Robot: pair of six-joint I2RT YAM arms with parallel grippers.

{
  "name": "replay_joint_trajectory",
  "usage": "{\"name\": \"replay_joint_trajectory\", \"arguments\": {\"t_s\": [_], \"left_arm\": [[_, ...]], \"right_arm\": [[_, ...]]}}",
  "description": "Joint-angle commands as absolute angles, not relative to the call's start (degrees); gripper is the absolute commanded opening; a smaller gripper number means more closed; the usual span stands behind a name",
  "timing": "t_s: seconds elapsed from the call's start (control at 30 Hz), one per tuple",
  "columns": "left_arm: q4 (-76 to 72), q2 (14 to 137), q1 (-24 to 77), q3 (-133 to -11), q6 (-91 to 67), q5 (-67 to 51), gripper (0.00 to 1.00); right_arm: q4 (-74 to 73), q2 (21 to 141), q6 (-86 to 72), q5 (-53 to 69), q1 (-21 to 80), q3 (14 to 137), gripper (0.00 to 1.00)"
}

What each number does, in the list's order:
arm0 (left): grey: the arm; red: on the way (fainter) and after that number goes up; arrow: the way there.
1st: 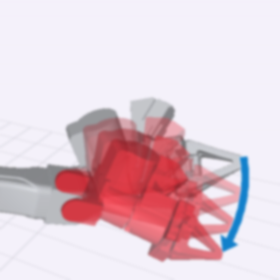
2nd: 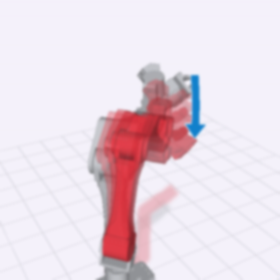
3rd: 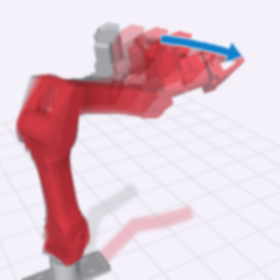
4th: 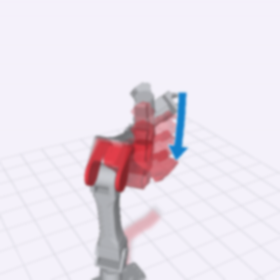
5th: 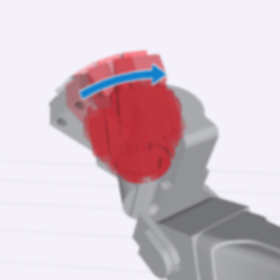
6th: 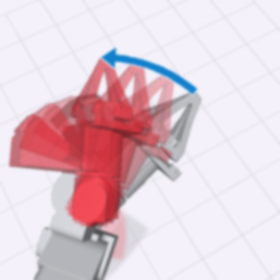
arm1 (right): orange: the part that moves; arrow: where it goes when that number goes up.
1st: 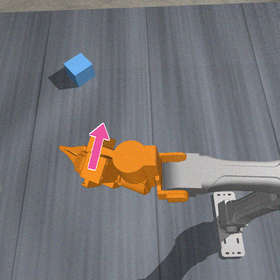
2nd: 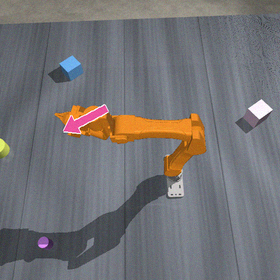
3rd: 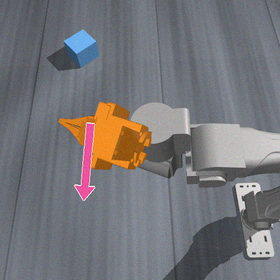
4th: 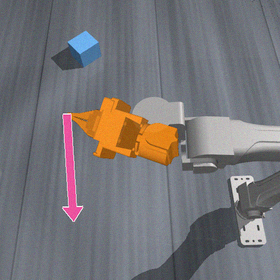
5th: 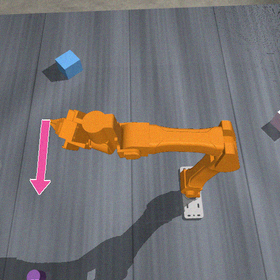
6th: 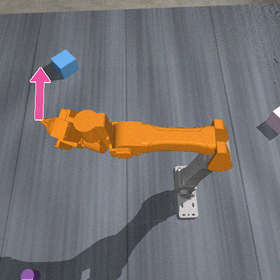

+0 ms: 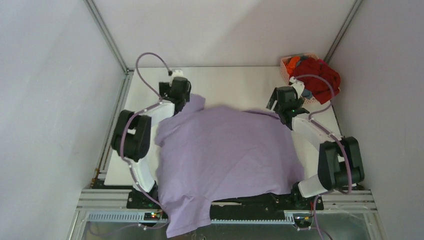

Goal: Fold and stack the t-shirts
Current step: Flatten out the T-shirt at the center of the board.

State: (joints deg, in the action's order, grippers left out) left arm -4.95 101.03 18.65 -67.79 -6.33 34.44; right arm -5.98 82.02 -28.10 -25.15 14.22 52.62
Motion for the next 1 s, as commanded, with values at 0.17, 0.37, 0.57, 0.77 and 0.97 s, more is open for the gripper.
{"name": "replay_joint_trajectory", "arguments": {"t_s": [0.17, 0.37, 0.57, 0.77, 0.97], "left_arm": [[4.3, 97.6, 18.5, -73.0, -17.5, 33.3, 1.0], [11.0, 88.2, 18.6, -63.5, -28.2, 21.2, 1.0], [3.9, 83.8, 18.5, -47.8, -36.0, 6.7, 1.0], [0.4, 91.1, 17.9, -45.6, -40.7, 4.8, 1.0], [-1.1, 100.4, 14.2, -50.5, -44.3, 0.5, 1.0]], "right_arm": [[-4.7, 80.4, -32.8, -14.3, 12.2, 54.9, 1.0], [-6.5, 74.1, -32.9, -11.8, 16.2, 47.8, 1.0], [-5.3, 71.9, -36.8, -5.2, 18.1, 39.8, 1.0], [-6.0, 79.2, -38.6, -5.2, 18.1, 38.7, 1.0], [-0.8, 88.0, -39.6, 1.7, 14.4, 39.1, 0.99]]}}
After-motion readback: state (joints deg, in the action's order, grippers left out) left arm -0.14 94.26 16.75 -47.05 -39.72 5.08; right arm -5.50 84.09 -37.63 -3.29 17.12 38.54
